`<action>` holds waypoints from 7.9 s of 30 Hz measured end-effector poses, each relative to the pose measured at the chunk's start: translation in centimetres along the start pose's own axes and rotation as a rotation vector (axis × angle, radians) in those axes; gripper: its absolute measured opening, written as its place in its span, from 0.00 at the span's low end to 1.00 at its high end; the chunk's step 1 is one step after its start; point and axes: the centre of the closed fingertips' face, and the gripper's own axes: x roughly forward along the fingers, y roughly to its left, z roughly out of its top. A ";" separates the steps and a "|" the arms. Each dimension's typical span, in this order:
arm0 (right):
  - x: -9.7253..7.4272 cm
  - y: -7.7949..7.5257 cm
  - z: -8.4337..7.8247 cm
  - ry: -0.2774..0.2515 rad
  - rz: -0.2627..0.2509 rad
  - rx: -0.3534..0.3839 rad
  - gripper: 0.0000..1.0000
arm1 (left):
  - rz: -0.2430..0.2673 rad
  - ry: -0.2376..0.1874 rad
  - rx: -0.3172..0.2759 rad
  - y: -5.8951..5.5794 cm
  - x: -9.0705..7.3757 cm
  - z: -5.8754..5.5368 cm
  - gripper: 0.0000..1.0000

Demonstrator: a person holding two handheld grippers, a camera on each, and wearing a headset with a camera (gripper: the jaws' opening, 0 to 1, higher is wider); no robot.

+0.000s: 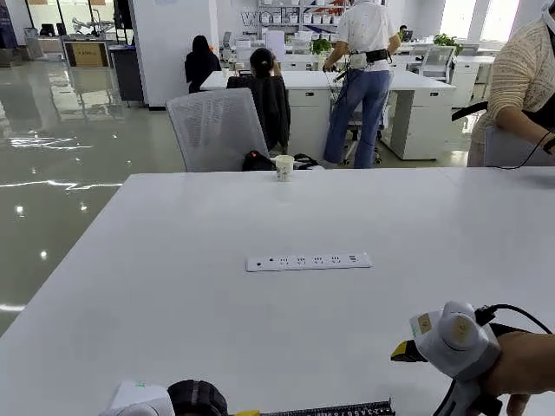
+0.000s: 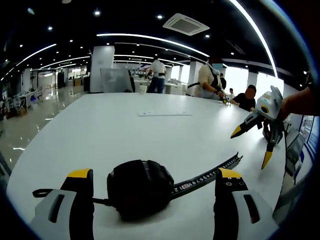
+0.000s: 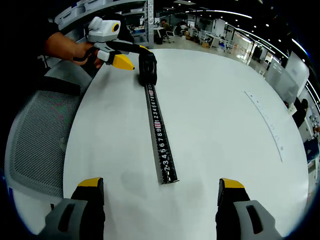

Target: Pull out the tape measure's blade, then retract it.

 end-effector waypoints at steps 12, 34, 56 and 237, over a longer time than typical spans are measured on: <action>1.3 -0.6 -0.8 0.045 0.036 -0.045 0.66 | 0.035 -0.013 0.008 0.0 0.8 -0.3 0.99; 2.2 -1.0 -0.6 0.058 0.041 -0.106 0.23 | 0.089 0.004 -0.051 1.3 0.6 -1.5 0.99; 2.4 -0.2 -1.0 0.090 0.058 -0.097 0.12 | 0.090 0.000 -0.064 1.0 0.7 -1.6 0.99; 4.6 0.2 2.5 0.166 0.019 -0.001 0.11 | 0.148 0.161 -0.079 1.7 2.8 -3.6 0.64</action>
